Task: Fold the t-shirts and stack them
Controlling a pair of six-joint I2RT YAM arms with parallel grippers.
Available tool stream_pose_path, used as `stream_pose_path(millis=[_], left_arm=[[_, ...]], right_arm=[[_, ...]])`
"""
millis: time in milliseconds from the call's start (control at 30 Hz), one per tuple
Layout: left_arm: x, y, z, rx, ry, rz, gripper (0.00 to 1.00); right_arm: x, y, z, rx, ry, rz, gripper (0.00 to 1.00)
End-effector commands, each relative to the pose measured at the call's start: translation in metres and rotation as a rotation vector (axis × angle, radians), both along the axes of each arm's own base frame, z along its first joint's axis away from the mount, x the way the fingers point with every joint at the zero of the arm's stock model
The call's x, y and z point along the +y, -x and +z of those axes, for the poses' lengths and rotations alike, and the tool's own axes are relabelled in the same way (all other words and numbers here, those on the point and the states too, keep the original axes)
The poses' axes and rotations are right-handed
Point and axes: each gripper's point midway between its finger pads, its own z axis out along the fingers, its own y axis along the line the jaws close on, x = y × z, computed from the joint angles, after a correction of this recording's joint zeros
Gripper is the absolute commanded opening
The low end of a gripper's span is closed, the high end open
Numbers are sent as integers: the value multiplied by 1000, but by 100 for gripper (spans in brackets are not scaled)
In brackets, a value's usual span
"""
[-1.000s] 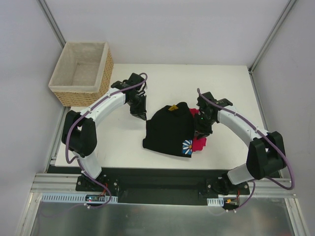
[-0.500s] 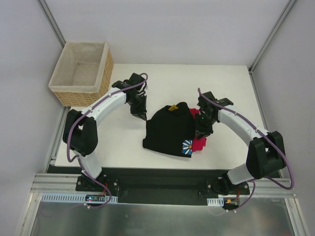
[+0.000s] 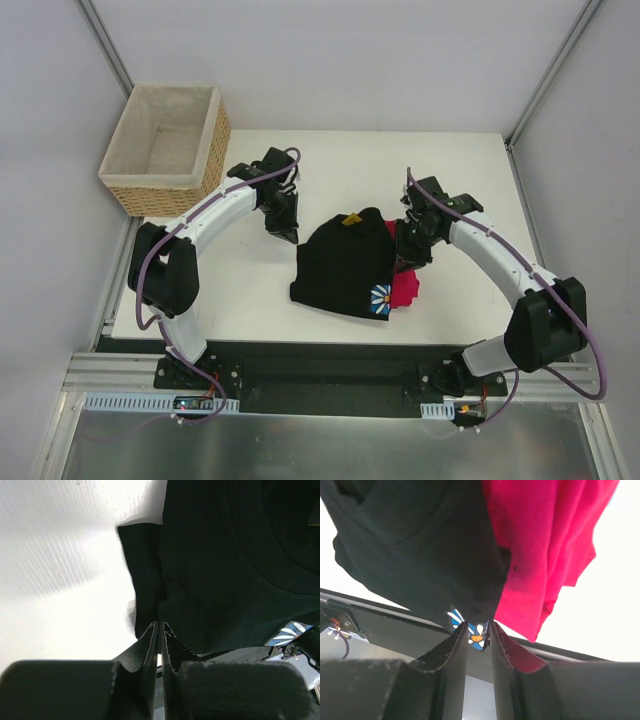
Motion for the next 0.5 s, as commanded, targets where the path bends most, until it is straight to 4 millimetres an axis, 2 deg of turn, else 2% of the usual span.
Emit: stream_pose_path(millis=[0, 467], left_arm=[[4, -3, 8, -8, -6, 7, 4], [13, 7, 7, -5, -29, 17, 4]], right_arm=[[6, 1, -13, 41, -32, 0, 27], [7, -9, -33, 63, 3, 13, 26]])
